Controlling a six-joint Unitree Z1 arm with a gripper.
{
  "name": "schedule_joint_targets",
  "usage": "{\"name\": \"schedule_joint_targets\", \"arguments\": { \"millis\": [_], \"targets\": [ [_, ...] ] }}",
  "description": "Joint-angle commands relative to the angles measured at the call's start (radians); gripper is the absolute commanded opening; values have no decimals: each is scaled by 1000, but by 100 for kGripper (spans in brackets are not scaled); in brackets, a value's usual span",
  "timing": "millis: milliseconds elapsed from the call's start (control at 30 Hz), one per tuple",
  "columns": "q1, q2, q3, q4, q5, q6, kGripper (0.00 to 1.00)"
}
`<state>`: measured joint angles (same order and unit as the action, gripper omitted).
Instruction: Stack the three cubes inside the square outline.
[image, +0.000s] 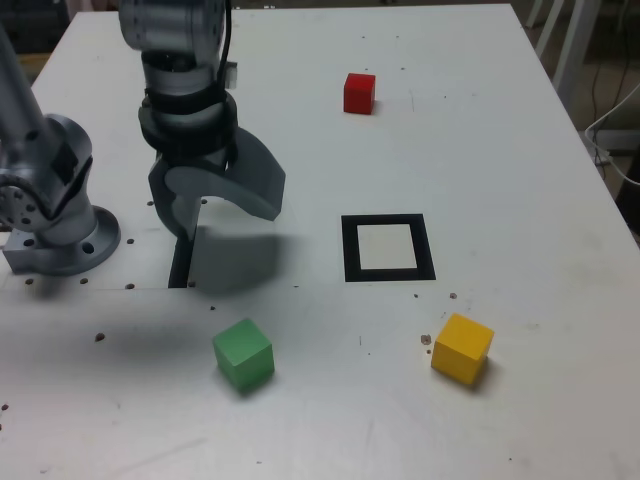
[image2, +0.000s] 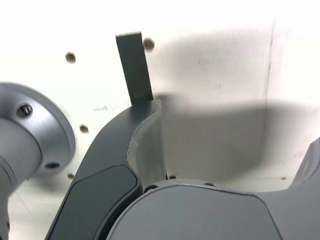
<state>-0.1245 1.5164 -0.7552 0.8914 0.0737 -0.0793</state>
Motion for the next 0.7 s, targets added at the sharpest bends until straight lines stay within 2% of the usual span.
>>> {"name": "schedule_joint_targets", "arguments": {
  "millis": [0, 133, 267, 333, 467, 667],
  "targets": [
    [0, -2, -5, -2, -22, -5, 99],
    [0, -2, -4, 9, -64, -5, 97],
    [2, -3, -14, 56, -80, -5, 97],
    [8, -3, -34, 87, -71, -3, 97],
    [37, 0, -99, 145, -23, 11, 97],
    [128, 24, -203, 224, 26, 84, 97]
  ]
}}
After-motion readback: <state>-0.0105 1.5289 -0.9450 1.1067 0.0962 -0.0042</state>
